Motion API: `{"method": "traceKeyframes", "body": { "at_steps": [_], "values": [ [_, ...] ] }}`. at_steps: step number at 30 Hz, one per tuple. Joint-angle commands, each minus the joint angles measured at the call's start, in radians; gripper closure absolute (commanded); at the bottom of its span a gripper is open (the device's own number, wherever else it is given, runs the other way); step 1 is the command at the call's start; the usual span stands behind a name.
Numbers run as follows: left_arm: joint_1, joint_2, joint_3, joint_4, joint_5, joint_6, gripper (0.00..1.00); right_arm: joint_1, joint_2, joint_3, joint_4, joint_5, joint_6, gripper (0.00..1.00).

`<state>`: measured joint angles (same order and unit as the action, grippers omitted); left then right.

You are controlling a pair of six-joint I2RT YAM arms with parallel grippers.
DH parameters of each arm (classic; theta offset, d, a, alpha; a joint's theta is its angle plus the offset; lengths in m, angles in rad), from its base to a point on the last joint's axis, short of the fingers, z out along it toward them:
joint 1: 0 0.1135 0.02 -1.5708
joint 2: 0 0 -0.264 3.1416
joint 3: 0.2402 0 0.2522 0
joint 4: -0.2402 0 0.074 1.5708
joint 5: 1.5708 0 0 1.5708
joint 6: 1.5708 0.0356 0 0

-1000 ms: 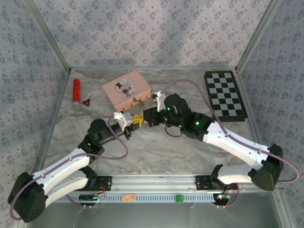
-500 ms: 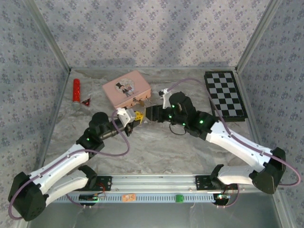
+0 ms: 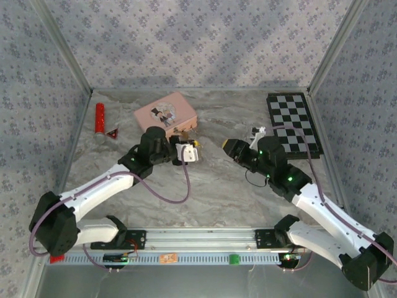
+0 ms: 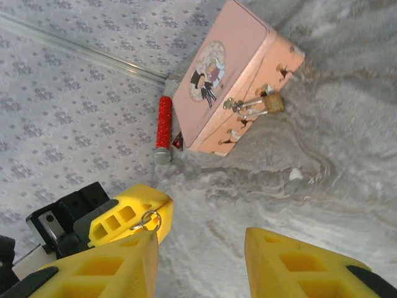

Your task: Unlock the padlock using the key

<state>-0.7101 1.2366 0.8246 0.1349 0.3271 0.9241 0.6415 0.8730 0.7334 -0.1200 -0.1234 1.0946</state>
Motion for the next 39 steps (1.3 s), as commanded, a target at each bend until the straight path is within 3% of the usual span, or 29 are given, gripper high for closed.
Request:
{"method": "traceKeyframes", "body": {
  "at_steps": [1,4,17,39],
  "values": [
    [-0.031,0.021,0.046,0.038,-0.046,0.213,1.0,0.031,-0.009,-0.032,0.116,0.002,0.209,0.6],
    [-0.052,0.04,0.032,0.072,-0.095,0.267,1.0,0.075,0.002,-0.042,0.141,0.051,0.269,0.61],
    [-0.087,0.044,0.002,0.093,-0.103,0.326,1.0,0.18,0.118,-0.059,0.294,0.114,0.438,0.64],
    [-0.121,0.04,-0.012,0.099,-0.118,0.349,1.0,0.169,0.113,-0.088,0.293,0.165,0.484,0.78]
  ]
}}
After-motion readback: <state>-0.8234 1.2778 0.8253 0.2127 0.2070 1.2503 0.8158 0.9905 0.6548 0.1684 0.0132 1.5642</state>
